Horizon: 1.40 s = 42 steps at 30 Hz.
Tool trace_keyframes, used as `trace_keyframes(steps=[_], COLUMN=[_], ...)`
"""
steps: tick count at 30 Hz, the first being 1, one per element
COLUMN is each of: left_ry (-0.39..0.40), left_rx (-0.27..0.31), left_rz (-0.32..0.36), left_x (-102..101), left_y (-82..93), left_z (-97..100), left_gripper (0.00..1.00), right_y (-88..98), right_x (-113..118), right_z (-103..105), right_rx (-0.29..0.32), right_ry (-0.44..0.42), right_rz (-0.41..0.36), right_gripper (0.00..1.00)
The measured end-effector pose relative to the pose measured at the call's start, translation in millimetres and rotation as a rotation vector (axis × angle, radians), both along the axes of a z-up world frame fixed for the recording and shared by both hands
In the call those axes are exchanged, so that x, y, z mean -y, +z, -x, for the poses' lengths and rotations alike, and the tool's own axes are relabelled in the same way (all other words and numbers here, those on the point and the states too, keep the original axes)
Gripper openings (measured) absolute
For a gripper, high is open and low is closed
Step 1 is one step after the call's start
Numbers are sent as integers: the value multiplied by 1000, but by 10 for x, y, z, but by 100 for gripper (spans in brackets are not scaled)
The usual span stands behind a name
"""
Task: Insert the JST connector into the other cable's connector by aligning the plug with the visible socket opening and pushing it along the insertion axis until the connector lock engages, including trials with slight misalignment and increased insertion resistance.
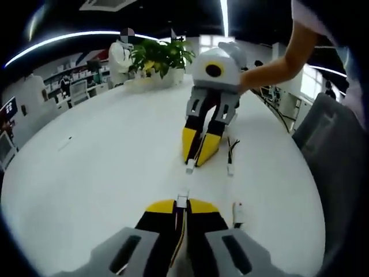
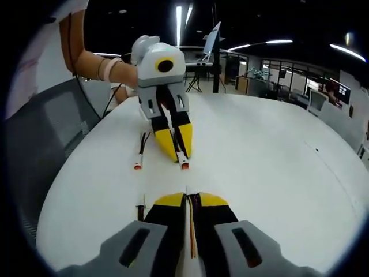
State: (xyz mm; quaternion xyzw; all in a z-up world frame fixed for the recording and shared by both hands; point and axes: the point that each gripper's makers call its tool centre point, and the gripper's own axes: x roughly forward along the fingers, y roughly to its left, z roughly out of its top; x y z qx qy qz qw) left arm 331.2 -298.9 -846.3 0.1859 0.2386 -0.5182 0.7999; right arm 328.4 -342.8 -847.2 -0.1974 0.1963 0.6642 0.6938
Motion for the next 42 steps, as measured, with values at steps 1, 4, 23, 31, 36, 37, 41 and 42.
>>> trace_keyframes(steps=[1, 4, 23, 31, 36, 37, 41, 42], left_ry=[0, -6, -25, -49, -55, -57, -74, -75], left_rx=[1, 7, -6, -8, -1, 5, 20, 21], left_rz=[1, 10, 18, -6, 4, 0, -23, -22], left_x=[1, 10, 38, 75, 89, 91, 96, 102], left_y=[0, -2, -11, -6, 84, 111, 182, 203], left_z=[0, 4, 37, 81, 88, 85, 91, 91], left_gripper=[0, 0, 0, 0, 0, 0, 0, 0], right_y=[-14, -24, -29, 53, 128, 150, 240, 261], right_x=[3, 8, 28, 52, 29, 21, -1, -6], right_z=[-15, -27, 14, 52, 76, 82, 103, 107], right_rx=[1, 1, -27, -28, -20, -15, -3, -2], right_ry=[0, 0, -17, -20, -13, -10, -3, -2], right_rz=[0, 1, 19, 19, 12, 10, 1, -3], right_gripper=[5, 5, 4, 4, 4, 4, 4, 4])
